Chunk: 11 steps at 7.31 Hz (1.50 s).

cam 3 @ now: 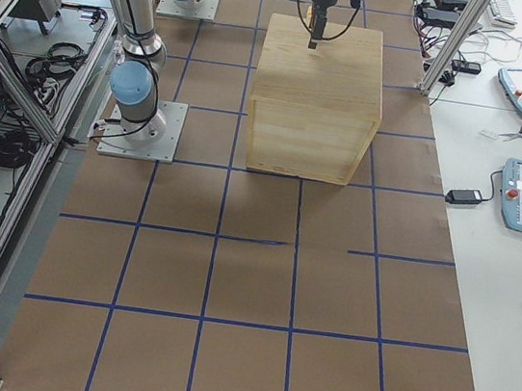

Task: Open upper drawer
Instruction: 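Move the left gripper toward the black drawer handle on the cabinet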

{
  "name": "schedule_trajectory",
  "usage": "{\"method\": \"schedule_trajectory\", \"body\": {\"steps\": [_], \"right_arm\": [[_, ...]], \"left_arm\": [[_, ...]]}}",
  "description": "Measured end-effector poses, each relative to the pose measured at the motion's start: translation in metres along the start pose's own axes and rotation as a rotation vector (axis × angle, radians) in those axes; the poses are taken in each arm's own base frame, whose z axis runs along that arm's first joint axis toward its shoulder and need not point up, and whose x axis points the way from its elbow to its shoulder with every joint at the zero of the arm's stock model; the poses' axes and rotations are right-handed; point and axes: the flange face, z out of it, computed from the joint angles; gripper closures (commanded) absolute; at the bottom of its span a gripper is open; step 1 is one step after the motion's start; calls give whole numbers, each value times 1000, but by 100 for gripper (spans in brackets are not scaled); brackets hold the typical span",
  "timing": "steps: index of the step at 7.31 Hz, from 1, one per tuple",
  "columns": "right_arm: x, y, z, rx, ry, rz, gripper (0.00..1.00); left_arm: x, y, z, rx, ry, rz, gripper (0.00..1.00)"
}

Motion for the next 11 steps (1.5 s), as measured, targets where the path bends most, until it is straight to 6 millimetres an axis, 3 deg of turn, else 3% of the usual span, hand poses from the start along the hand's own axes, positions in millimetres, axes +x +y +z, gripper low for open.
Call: {"method": "schedule_trajectory", "body": {"steps": [5, 7, 8, 11], "right_arm": [[0, 0, 0, 0, 0, -1, 0], [0, 0, 0, 0, 0, -1, 0], [0, 0, 0, 0, 0, -1, 0], [0, 0, 0, 0, 0, 0, 0]], "left_arm": [[-1, -14, 9, 10, -36, -48, 0], [13, -18, 13, 22, -28, -64, 0], [30, -21, 18, 33, -15, -62, 0], [109, -33, 39, 97, 100, -93, 0]]}}
